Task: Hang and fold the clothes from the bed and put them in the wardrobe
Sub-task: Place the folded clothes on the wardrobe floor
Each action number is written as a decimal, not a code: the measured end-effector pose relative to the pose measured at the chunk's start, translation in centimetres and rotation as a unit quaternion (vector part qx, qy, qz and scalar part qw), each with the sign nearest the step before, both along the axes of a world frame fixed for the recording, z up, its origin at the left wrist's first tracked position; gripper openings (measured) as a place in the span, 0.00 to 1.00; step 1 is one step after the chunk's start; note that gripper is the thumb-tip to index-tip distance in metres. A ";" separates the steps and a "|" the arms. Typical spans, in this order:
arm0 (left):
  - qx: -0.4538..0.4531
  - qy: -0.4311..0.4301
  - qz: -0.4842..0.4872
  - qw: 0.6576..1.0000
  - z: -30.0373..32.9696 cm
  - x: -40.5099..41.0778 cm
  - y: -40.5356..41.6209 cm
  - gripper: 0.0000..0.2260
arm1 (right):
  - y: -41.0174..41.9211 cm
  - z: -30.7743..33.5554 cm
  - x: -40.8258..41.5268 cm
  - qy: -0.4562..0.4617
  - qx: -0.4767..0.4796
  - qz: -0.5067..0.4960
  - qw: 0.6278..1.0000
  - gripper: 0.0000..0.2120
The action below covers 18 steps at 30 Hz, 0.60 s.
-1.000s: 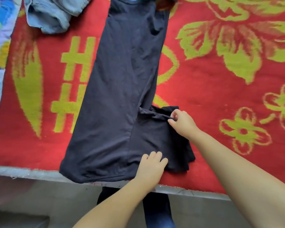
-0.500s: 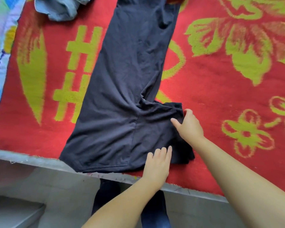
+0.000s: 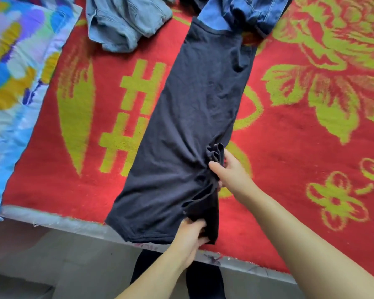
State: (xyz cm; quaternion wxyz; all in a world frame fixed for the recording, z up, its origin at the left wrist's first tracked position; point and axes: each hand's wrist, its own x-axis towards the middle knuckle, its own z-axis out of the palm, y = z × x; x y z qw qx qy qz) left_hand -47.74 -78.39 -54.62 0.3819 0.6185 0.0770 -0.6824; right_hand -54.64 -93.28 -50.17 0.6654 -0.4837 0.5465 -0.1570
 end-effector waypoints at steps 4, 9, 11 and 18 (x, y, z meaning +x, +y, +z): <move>0.067 -0.118 -0.033 0.990 -0.7 6.5 1.6 0.07 | 0.4 -1.6 6.5 0.080 0.006 0.138 0.987 0.30; -0.065 -0.441 -0.579 0.683 -1.6 15.5 4.2 0.04 | 2.6 -3.5 5.5 0.296 -0.258 0.262 0.882 0.22; -0.211 -0.546 -0.624 0.517 -1.9 18.6 3.9 0.13 | 6.0 -4.7 3.4 0.289 -0.377 0.320 0.820 0.26; -0.309 -0.495 -0.799 0.146 -4.1 24.4 -0.2 0.39 | 14.3 -8.4 -1.6 0.384 -0.345 0.575 0.635 0.56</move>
